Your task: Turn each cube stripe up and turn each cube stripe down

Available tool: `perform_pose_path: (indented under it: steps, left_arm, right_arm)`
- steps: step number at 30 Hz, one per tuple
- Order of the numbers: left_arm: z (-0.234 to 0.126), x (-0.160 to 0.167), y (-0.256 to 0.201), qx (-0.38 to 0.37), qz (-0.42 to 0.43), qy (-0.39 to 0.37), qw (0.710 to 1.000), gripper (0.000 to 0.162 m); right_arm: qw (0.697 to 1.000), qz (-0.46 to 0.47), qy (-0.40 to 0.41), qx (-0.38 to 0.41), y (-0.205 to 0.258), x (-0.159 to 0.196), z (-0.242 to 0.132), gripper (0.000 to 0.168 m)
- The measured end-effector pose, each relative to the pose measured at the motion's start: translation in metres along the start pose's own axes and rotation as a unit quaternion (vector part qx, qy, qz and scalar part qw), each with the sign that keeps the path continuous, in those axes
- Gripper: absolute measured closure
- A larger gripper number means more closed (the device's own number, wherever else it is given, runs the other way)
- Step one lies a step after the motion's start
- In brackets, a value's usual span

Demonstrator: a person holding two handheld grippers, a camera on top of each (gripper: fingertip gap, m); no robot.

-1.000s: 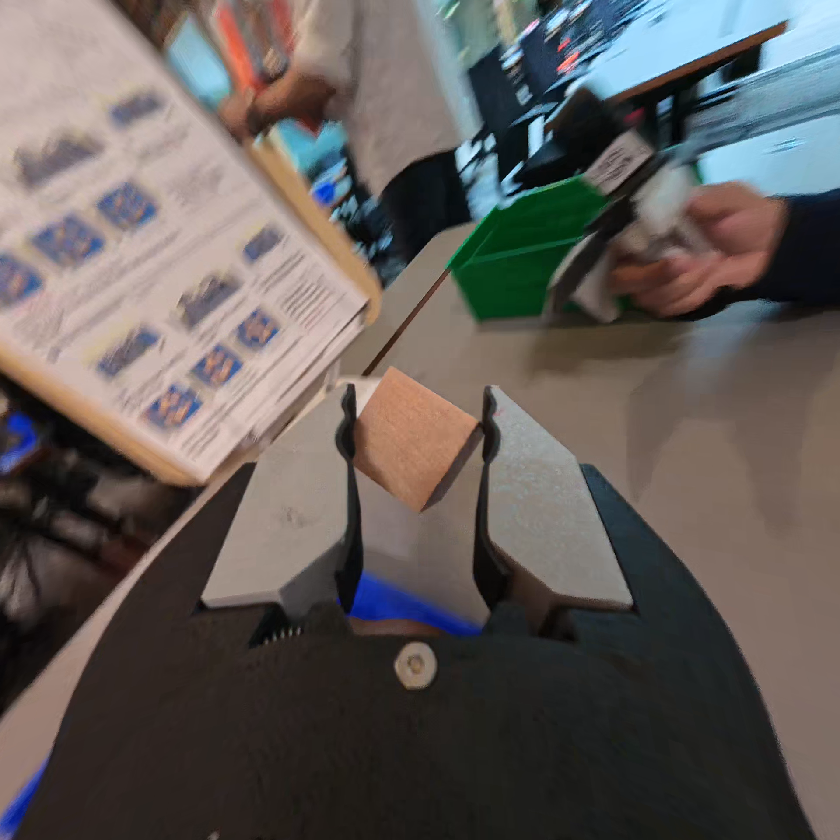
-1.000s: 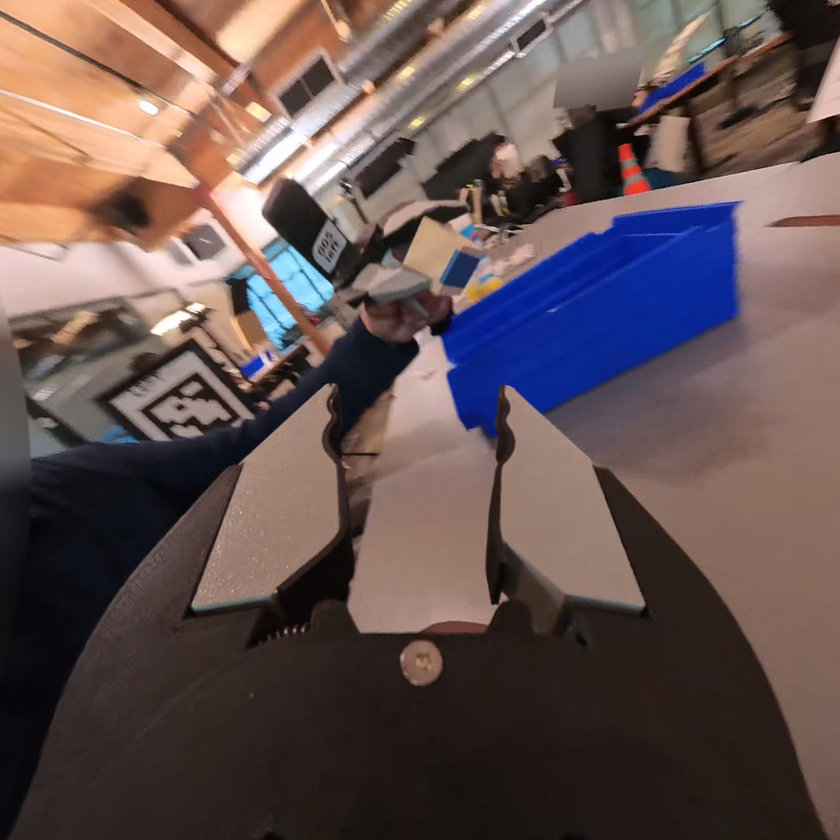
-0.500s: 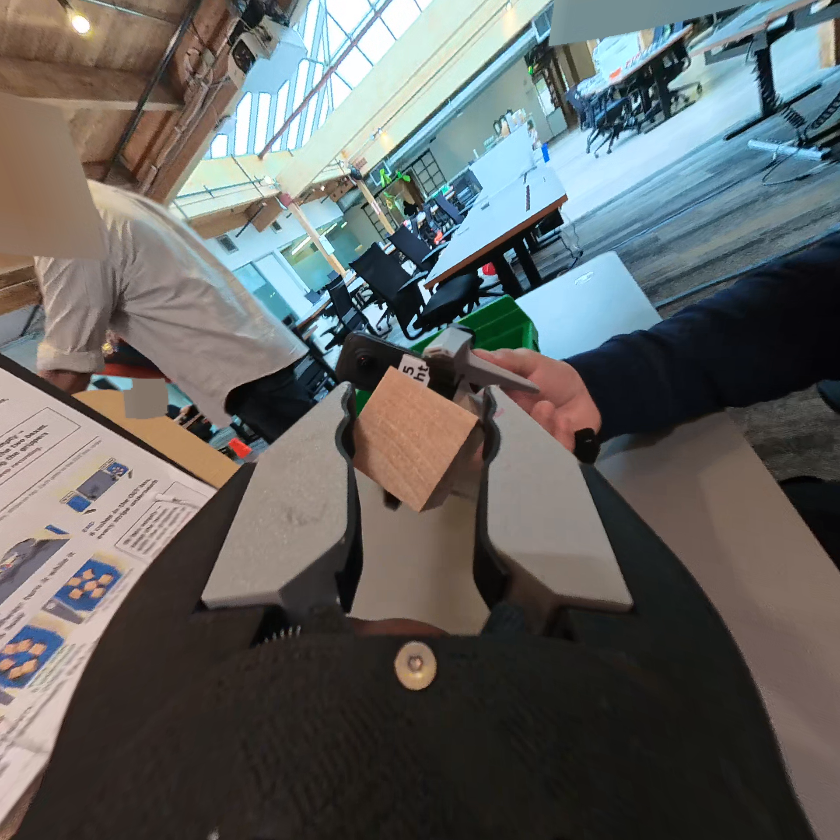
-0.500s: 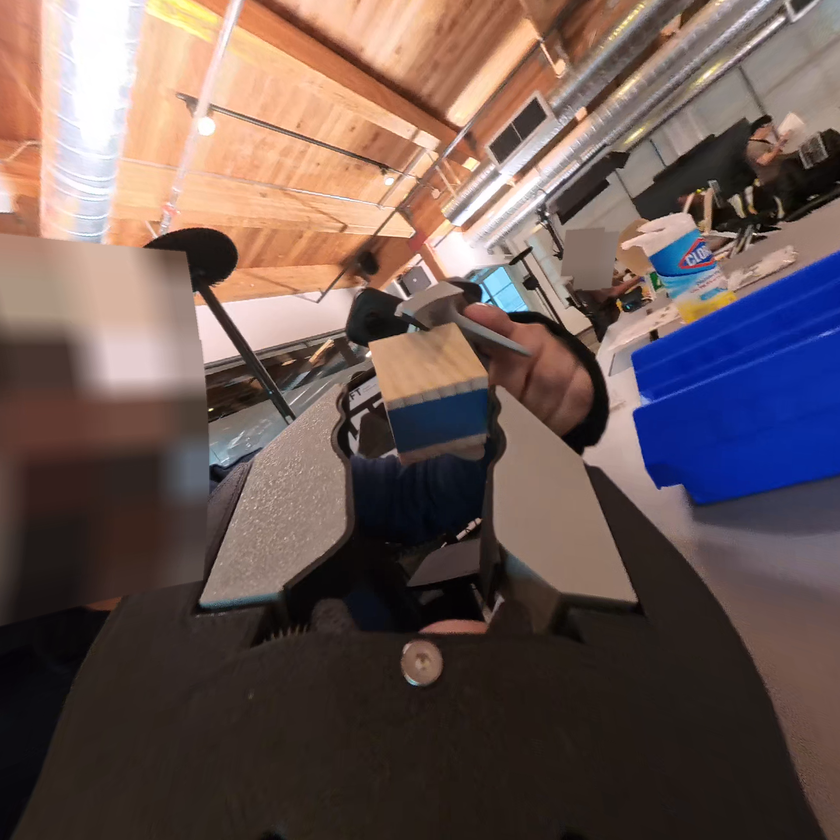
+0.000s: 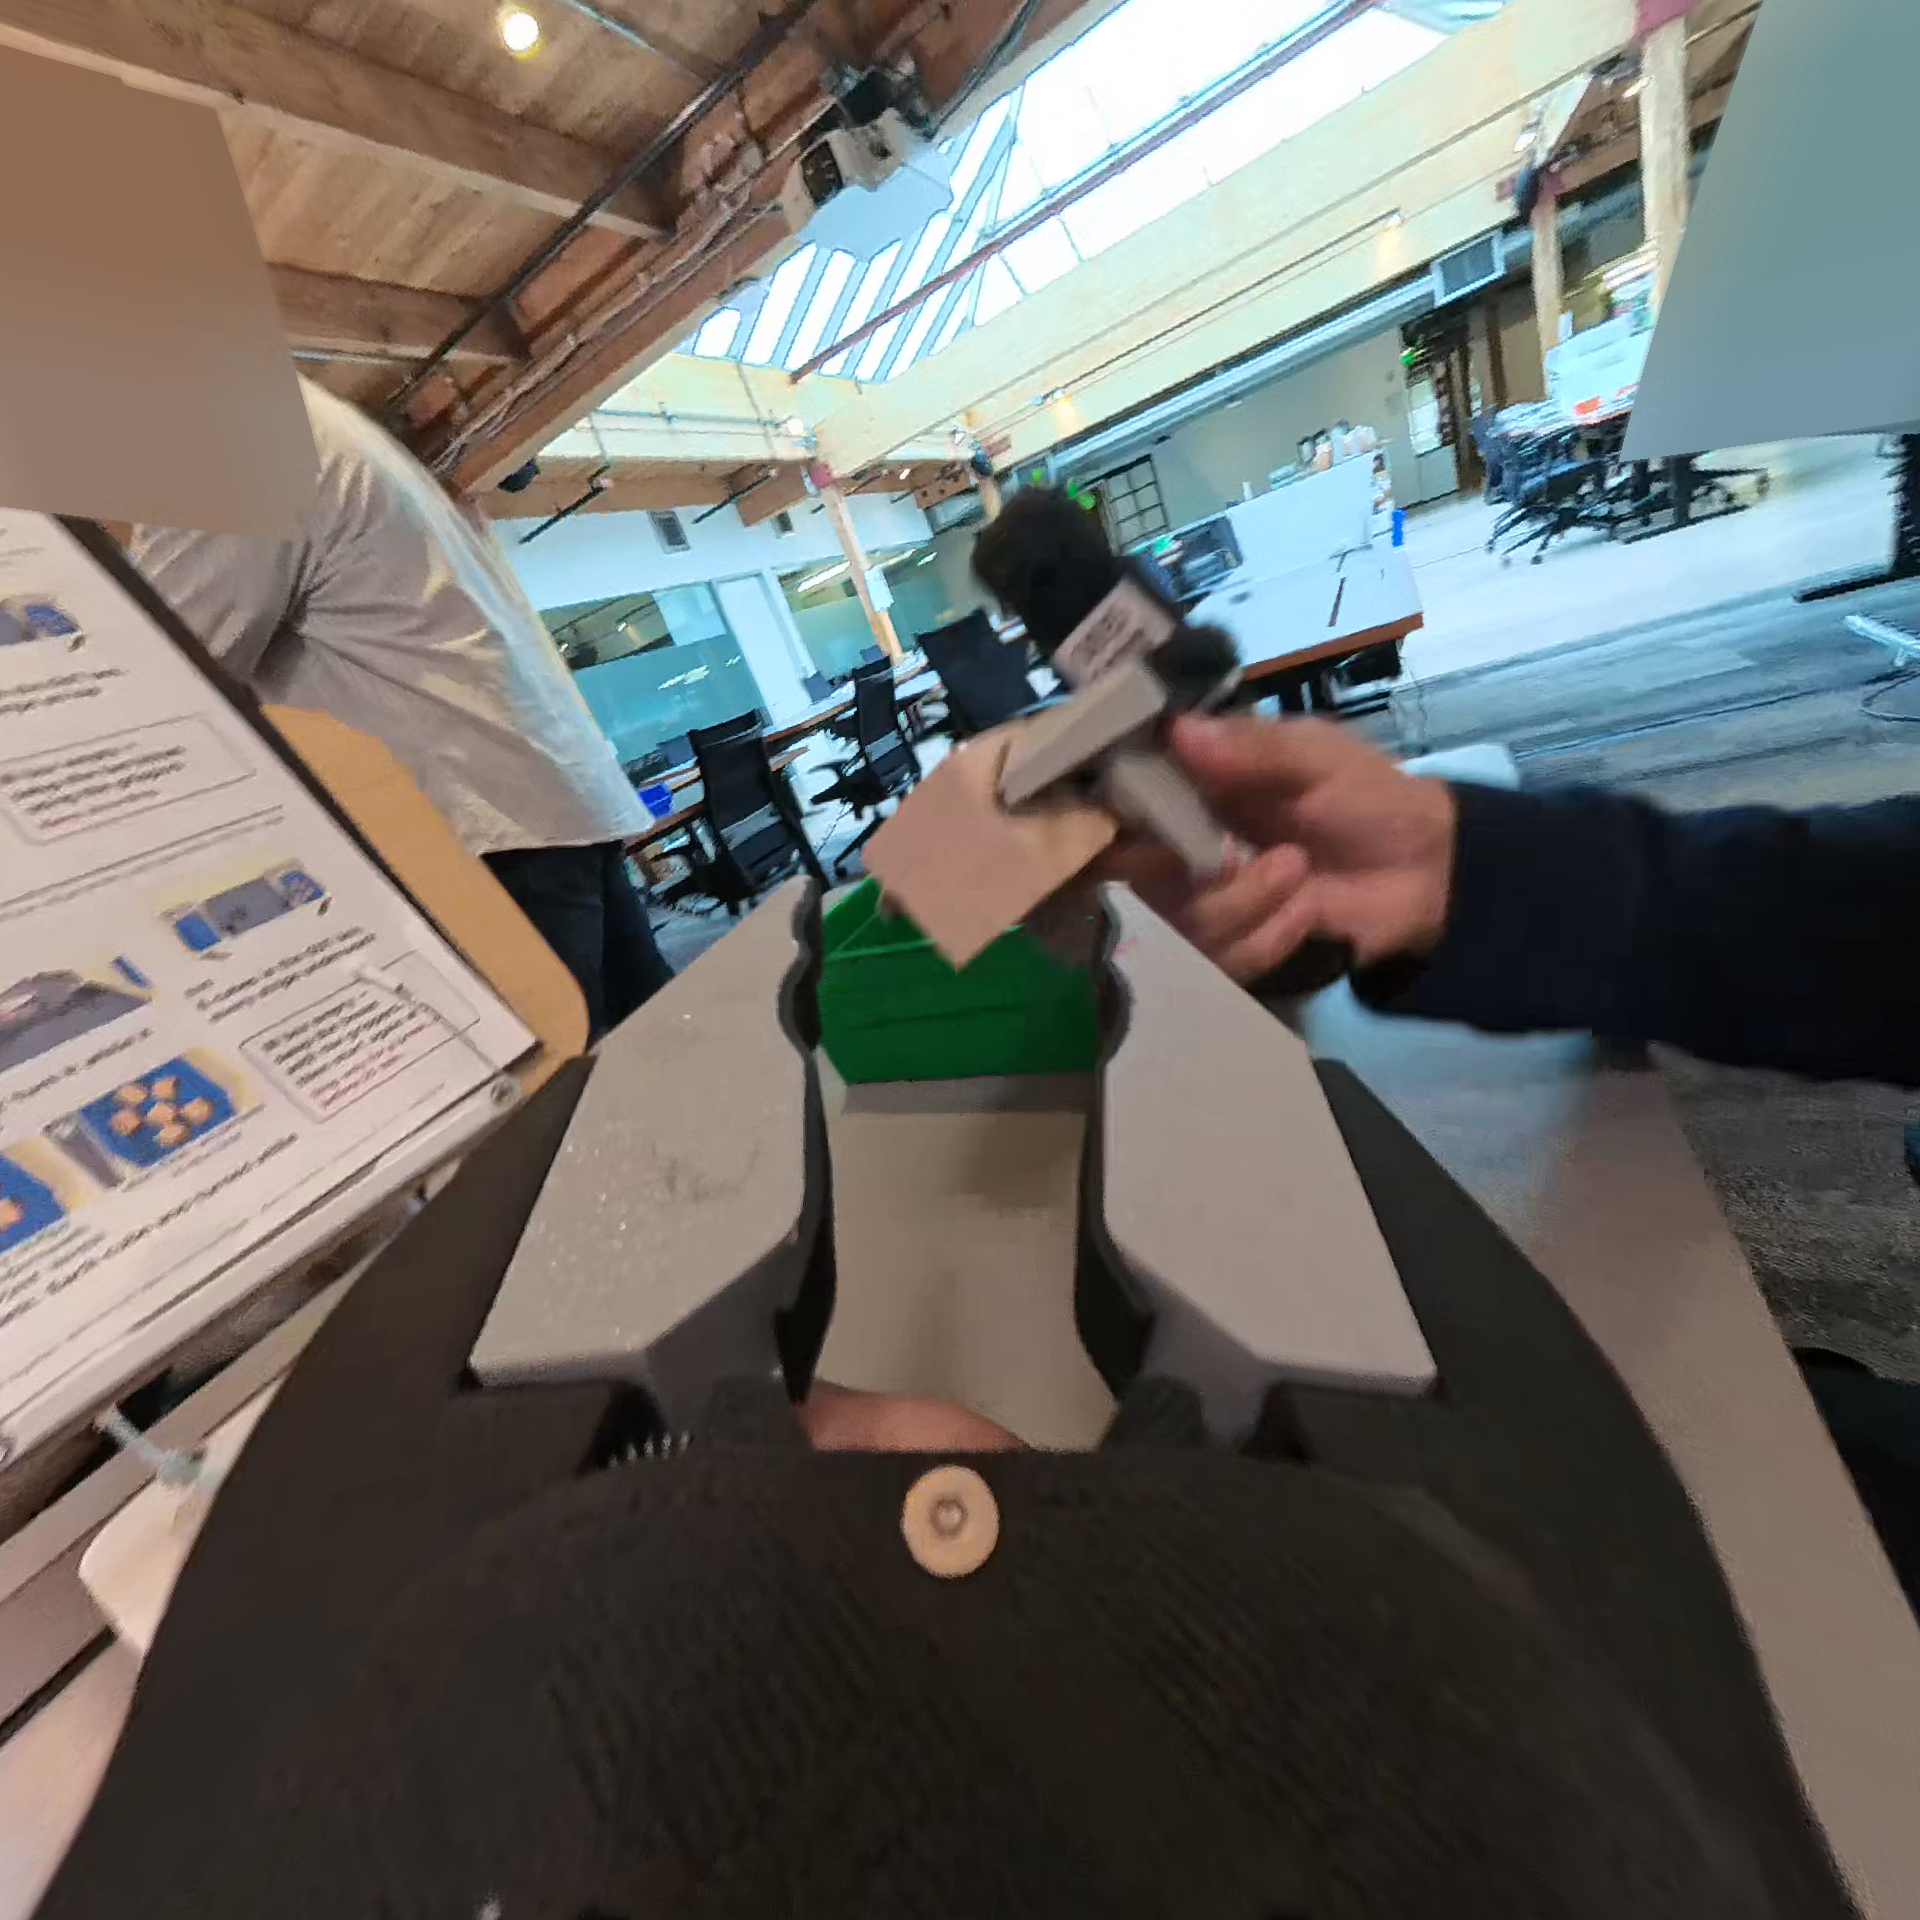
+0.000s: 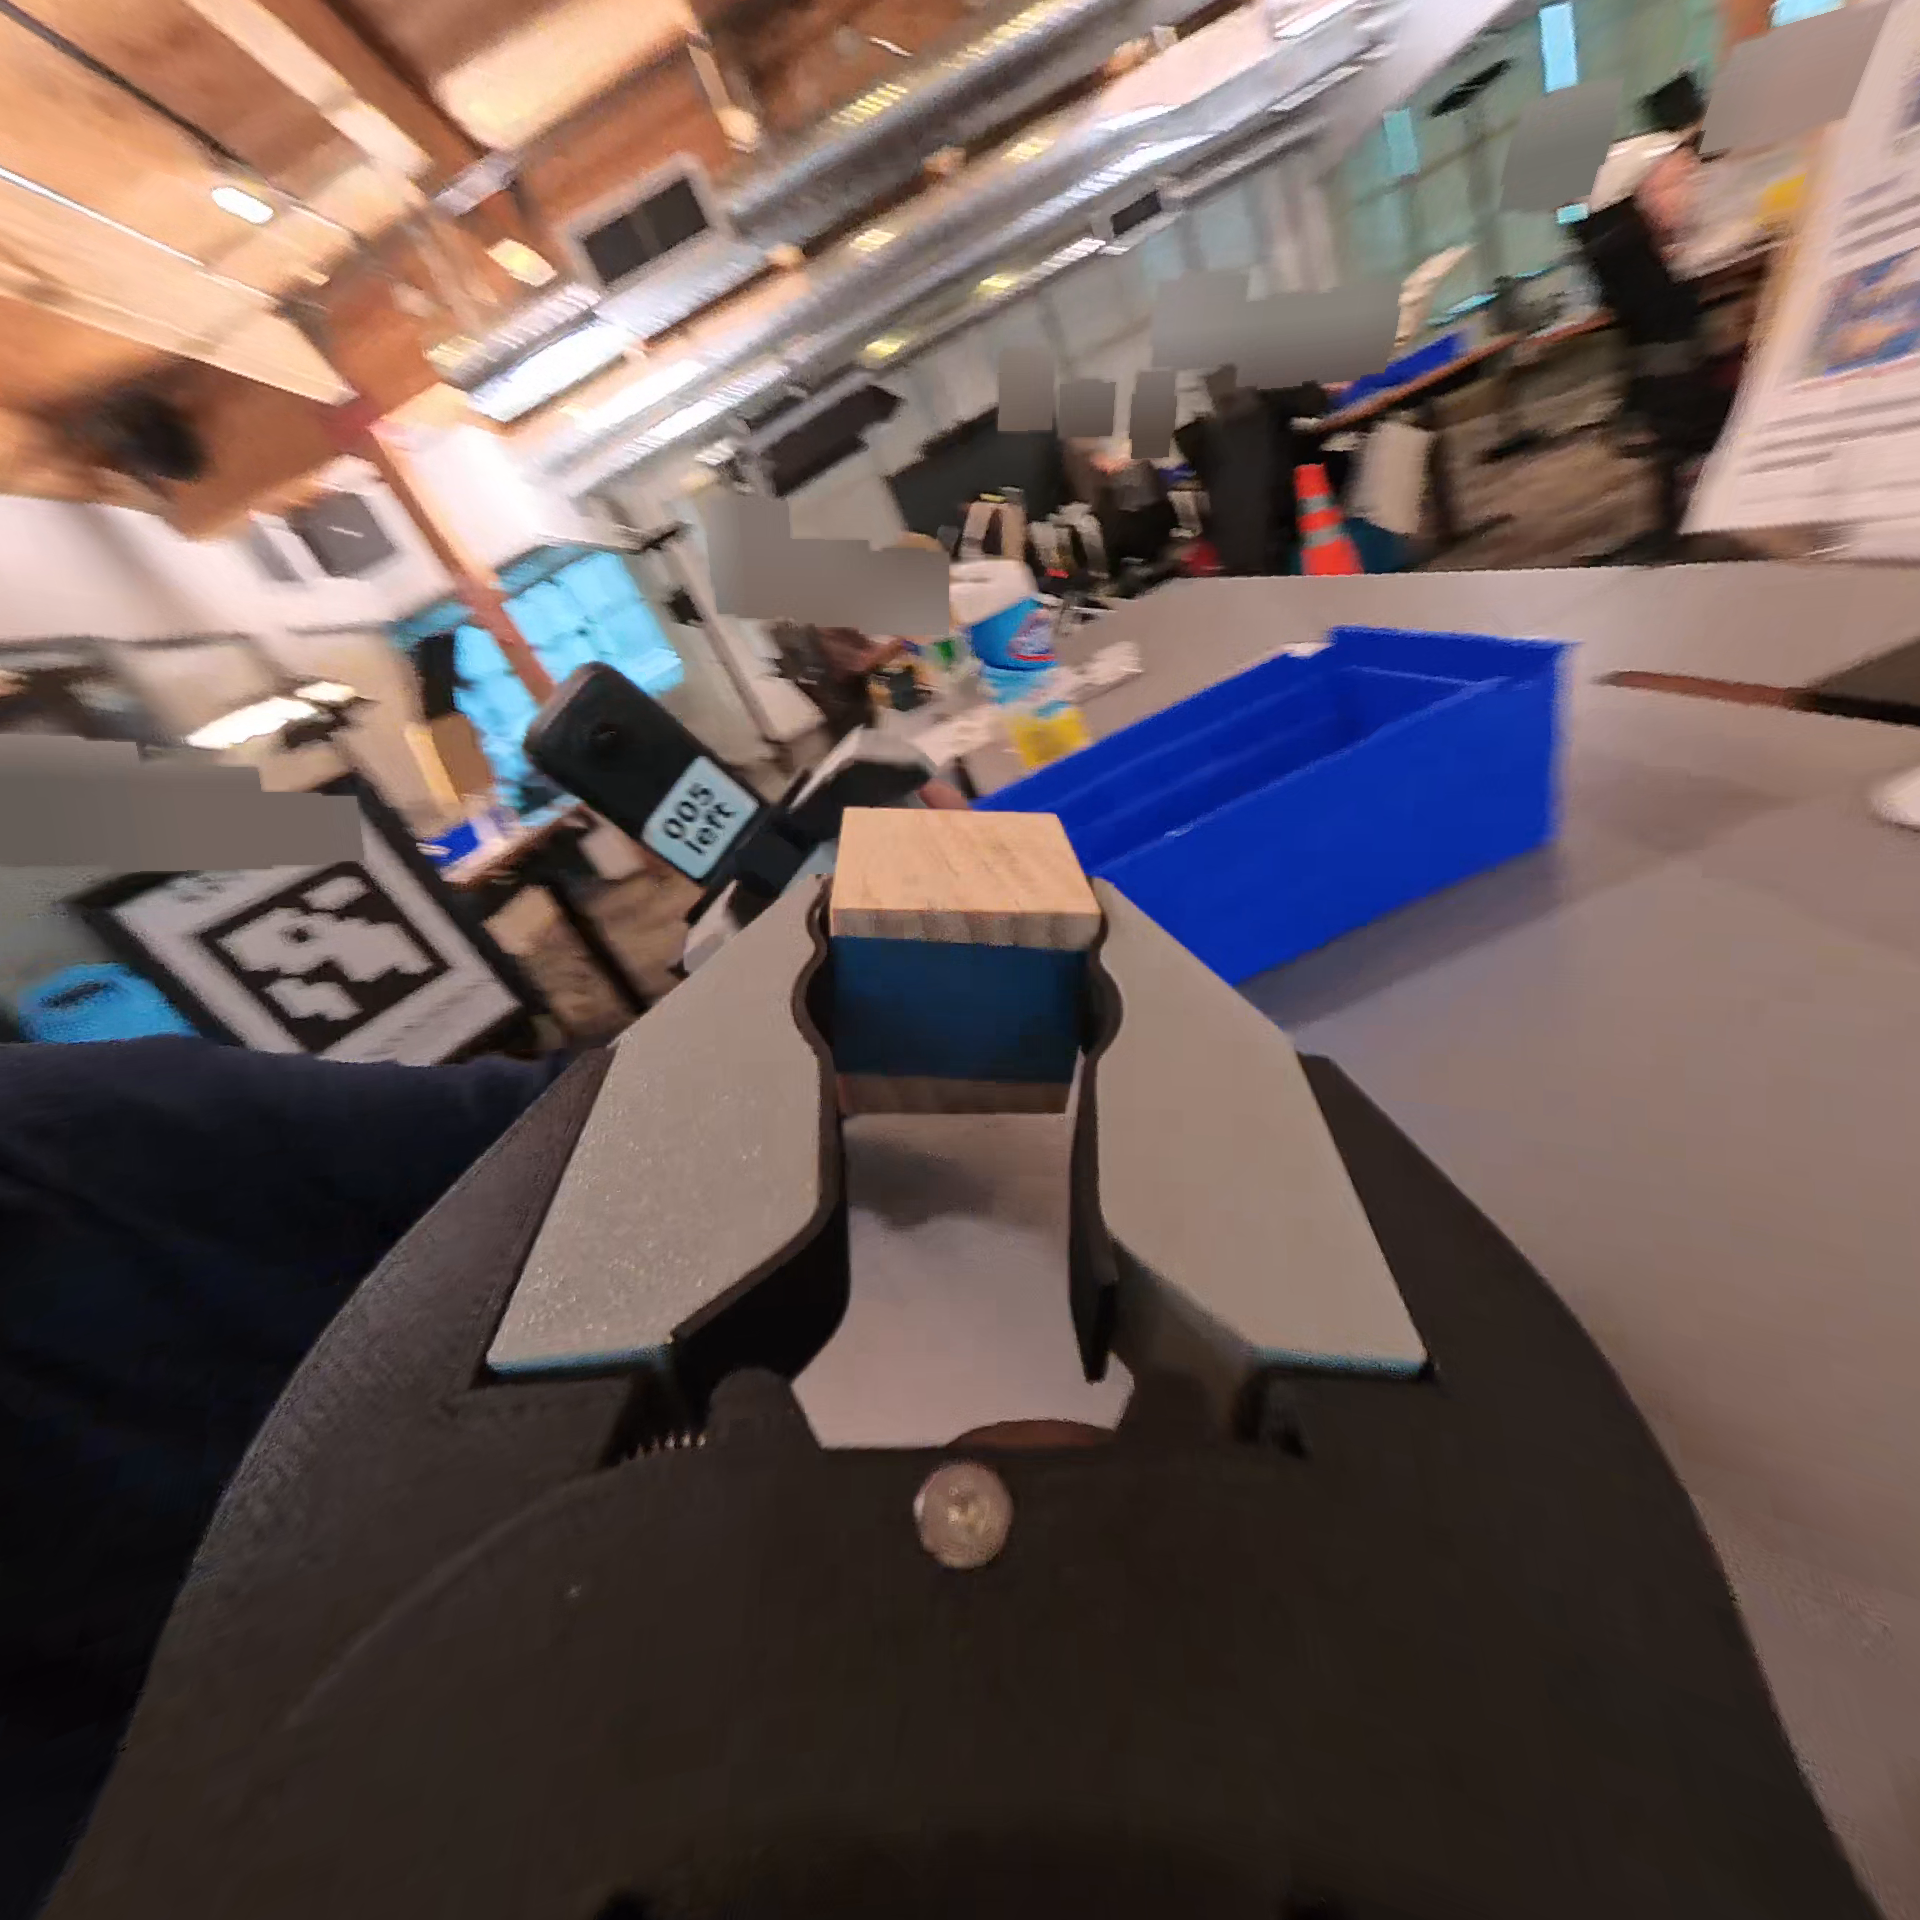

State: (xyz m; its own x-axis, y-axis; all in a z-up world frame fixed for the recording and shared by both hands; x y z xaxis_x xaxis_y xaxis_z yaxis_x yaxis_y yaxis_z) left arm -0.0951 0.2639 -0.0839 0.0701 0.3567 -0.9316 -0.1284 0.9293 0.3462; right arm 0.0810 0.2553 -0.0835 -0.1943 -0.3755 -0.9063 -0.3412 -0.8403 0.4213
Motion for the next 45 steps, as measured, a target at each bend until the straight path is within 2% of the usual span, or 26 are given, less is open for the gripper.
perform_pose_path:
  steps: [2,5,7,9,11,15,17,18,22,27,32,35,39,42,45]
  left_arm:
    - [-0.001,0.012,0.003,-0.019,-0.005,0.031,0.999,0.124]
    - [0.009,0.04,0.005,-0.044,-0.024,0.116,0.992,0.123]
    - [0.018,0.061,0.007,-0.071,-0.04,0.176,0.981,0.123]
    - [0.023,0.077,0.006,-0.078,-0.061,0.192,0.976,0.131]
    - [0.025,0.087,0.001,-0.064,-0.081,0.191,0.976,0.138]
    - [0.023,0.092,-0.001,-0.073,-0.053,0.197,0.976,0.135]
    - [0.02,0.097,0.001,-0.076,-0.06,0.205,0.974,0.134]
    - [0.019,0.098,0.003,-0.079,-0.067,0.21,0.972,0.132]
    - [0.015,0.103,0.007,-0.083,-0.082,0.215,0.97,0.132]
    - [0.016,0.109,0.009,-0.088,-0.07,0.228,0.967,0.131]
    - [0.016,0.112,0.007,-0.092,-0.057,0.239,0.965,0.128]
    - [0.013,0.109,0.011,-0.104,-0.064,0.226,0.966,0.126]
    - [0.007,0.105,0.019,-0.132,-0.071,0.213,0.965,0.12]
    - [0.0,0.101,0.02,-0.144,-0.078,0.203,0.965,0.113]
    - [-0.007,0.099,0.019,-0.148,-0.091,0.191,0.966,0.113]
  right_arm:
    - [0.995,-0.033,0.022,0.089,0.005,-0.014,-0.028,0.125]
    - [0.96,-0.081,0.071,0.26,0.002,-0.04,-0.083,0.125]
    - [0.906,-0.091,0.137,0.39,-0.015,-0.05,-0.124,0.125]
    - [0.832,-0.065,0.239,0.496,-0.04,-0.044,-0.162,0.125]
    - [0.776,-0.037,0.34,0.529,-0.058,-0.025,-0.18,0.125]
    - [0.714,0.015,0.47,0.519,-0.08,0.016,-0.179,0.125]
    - [0.679,0.021,0.511,0.527,-0.091,0.028,-0.179,0.124]
    - [0.671,0.028,0.52,0.527,-0.097,0.032,-0.178,0.124]
    - [0.681,0.08,0.529,0.5,-0.108,0.046,-0.174,0.124]
    - [0.673,0.06,0.529,0.514,-0.109,0.048,-0.168,0.118]
    - [0.687,0.027,0.473,0.551,-0.087,0.015,-0.166,0.115]
    - [0.712,-0.032,0.387,0.585,-0.062,-0.022,-0.159,0.112]
    - [0.771,-0.105,0.262,0.57,-0.025,-0.059,-0.133,0.108]
    - [0.807,-0.135,0.22,0.531,-0.006,-0.068,-0.108,0.102]
    - [0.837,-0.154,0.208,0.483,0.004,-0.064,-0.081,0.099]
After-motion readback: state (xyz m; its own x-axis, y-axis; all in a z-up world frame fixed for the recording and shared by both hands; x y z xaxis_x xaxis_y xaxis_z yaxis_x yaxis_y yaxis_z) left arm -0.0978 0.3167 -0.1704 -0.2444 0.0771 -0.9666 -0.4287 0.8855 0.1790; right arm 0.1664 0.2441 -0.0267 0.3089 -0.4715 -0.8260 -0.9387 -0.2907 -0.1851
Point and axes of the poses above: each gripper's, where its closed fingertips meet, z out along the fingers, x out of its underside, y = z × x across the jaws, the point moved 8 cm from there along -z, back along the fingers, and after that the axes turned 4 degrees about y, right-handed, at the moved point
